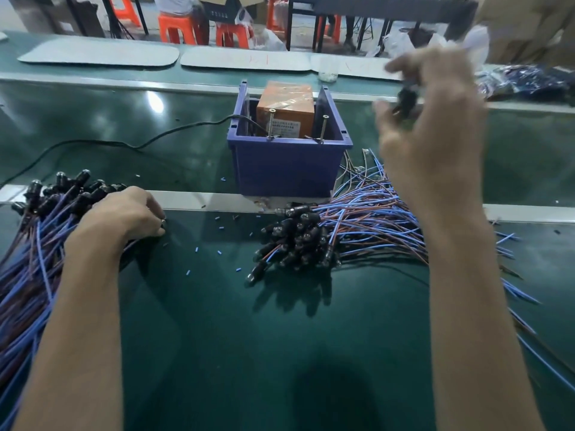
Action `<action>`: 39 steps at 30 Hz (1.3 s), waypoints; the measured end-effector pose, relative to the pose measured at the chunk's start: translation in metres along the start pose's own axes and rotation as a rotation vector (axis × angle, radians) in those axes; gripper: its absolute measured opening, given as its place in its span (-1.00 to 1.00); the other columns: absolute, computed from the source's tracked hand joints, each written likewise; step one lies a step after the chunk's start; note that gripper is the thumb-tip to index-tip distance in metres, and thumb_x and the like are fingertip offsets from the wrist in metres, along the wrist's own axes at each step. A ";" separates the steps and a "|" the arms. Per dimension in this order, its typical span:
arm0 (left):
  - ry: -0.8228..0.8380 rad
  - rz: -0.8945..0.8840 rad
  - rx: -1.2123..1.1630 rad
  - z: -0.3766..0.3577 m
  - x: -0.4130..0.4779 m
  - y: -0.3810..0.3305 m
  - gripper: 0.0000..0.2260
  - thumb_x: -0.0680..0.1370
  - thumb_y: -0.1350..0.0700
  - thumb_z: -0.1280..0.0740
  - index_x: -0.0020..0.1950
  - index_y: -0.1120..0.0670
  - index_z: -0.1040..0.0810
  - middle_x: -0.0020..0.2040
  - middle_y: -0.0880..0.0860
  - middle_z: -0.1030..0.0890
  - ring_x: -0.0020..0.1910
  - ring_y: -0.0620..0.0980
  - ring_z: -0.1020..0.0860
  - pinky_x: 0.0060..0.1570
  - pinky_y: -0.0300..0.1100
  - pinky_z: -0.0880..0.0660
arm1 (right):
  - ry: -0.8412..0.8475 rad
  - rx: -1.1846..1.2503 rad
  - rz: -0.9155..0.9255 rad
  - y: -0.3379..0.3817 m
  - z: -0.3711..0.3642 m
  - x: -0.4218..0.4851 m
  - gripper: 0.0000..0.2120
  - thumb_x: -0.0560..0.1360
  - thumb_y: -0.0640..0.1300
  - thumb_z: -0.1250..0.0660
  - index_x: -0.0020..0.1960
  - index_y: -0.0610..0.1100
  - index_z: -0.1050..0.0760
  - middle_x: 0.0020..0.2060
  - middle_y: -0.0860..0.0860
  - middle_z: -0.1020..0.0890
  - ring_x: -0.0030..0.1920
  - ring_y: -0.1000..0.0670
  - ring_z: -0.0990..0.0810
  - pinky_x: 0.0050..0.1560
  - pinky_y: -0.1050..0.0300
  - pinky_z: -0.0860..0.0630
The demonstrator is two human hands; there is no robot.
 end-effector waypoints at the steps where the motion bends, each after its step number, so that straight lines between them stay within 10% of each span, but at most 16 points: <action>1: -0.002 -0.002 0.006 0.002 -0.003 -0.004 -0.79 0.40 0.21 -0.50 -0.23 -0.06 -0.53 0.05 0.15 -0.60 0.02 0.12 -0.50 0.07 -0.12 -0.43 | 0.113 -0.085 -0.070 -0.002 -0.007 -0.003 -0.77 0.48 -0.22 -0.38 0.13 -0.16 -0.53 0.07 -0.10 -0.54 0.03 -0.05 -0.54 0.15 0.09 -0.48; 7: -0.142 -0.183 -0.075 0.030 -0.029 -0.045 -0.80 0.40 0.18 -0.48 -0.30 -0.10 -0.56 -0.10 0.00 -0.67 -0.02 0.08 -0.59 0.05 -0.10 -0.49 | 1.123 -0.317 -0.185 -0.013 -0.047 -0.039 -0.56 0.46 -0.06 -0.43 0.30 -0.01 -0.44 0.20 0.03 -0.54 0.16 0.01 -0.48 0.14 0.18 -0.40; 13: -0.263 -0.674 -0.459 0.059 -0.083 -0.099 -0.83 0.38 0.14 -0.53 -0.18 -0.12 -0.63 -0.29 -0.22 -0.64 -0.29 -0.35 -0.55 -0.24 -0.54 -0.44 | 0.874 0.073 -0.107 -0.002 -0.037 -0.026 -0.49 0.41 0.01 -0.47 0.33 0.02 -0.44 0.02 0.15 -0.56 -0.21 0.17 -0.54 -0.21 0.46 -0.40; 18: -0.125 -0.969 -0.681 0.058 -0.128 -0.133 -0.80 0.40 0.13 -0.51 -0.10 -0.13 -0.60 -0.14 -0.16 -0.66 -0.15 -0.17 -0.60 -0.14 -0.34 -0.56 | 0.869 0.667 -0.135 0.027 -0.044 -0.034 -0.82 0.47 -0.26 -0.41 0.07 -0.18 -0.54 -0.15 0.03 -0.66 -0.21 0.06 -0.62 -0.04 0.04 -0.58; 24: -0.128 -0.862 -1.061 0.052 -0.135 -0.148 -0.87 0.47 -0.02 -0.39 -0.06 -0.04 -0.49 -0.21 -0.13 -0.59 -0.23 -0.20 -0.59 -0.22 -0.35 -0.50 | 0.448 0.958 -0.360 0.021 -0.047 -0.022 -0.82 0.58 -0.33 -0.21 -0.17 -0.24 -0.52 -0.33 0.02 -0.64 -0.31 0.12 -0.63 -0.14 0.23 -0.58; 29: 0.242 -0.523 -1.050 0.029 -0.122 -0.156 -0.65 0.60 -0.27 -0.08 0.17 -0.11 -0.48 -0.19 0.08 -0.71 -0.33 -0.02 -0.67 -0.37 -0.33 -0.55 | 0.238 1.053 -0.358 0.013 -0.033 -0.015 -0.69 0.65 -0.13 -0.11 -0.10 -0.21 -0.55 -0.11 -0.13 -0.69 -0.13 -0.02 -0.66 -0.08 0.16 -0.56; 33: 0.061 -0.256 -1.452 0.029 -0.105 -0.145 -0.50 0.63 -0.13 -0.15 0.51 0.01 -0.10 0.17 0.16 -0.53 -0.07 0.02 -0.68 -0.19 -0.22 -0.60 | 0.302 1.045 -0.285 0.016 -0.026 -0.014 -0.63 0.67 -0.07 -0.04 -0.17 -0.13 -0.52 -0.07 -0.04 -0.71 -0.02 0.07 -0.66 -0.02 0.22 -0.48; 39: -0.281 -0.155 -1.729 0.038 -0.092 -0.120 -0.78 0.61 0.17 -0.19 0.23 0.03 -0.25 0.01 0.00 -0.40 -0.23 -0.12 -0.49 -0.33 -0.31 -0.49 | 0.349 1.310 -0.361 0.020 -0.025 -0.017 -0.66 0.63 -0.21 -0.06 -0.28 -0.23 -0.40 -0.45 -0.05 -0.56 -0.32 -0.07 -0.58 0.01 0.01 -0.59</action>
Point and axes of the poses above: each hand's wrist, its own x-axis towards the middle knuckle, its own z-axis out of the back of the hand, y = z × x, the point moved 3 cm from there along x, towards the middle knuckle
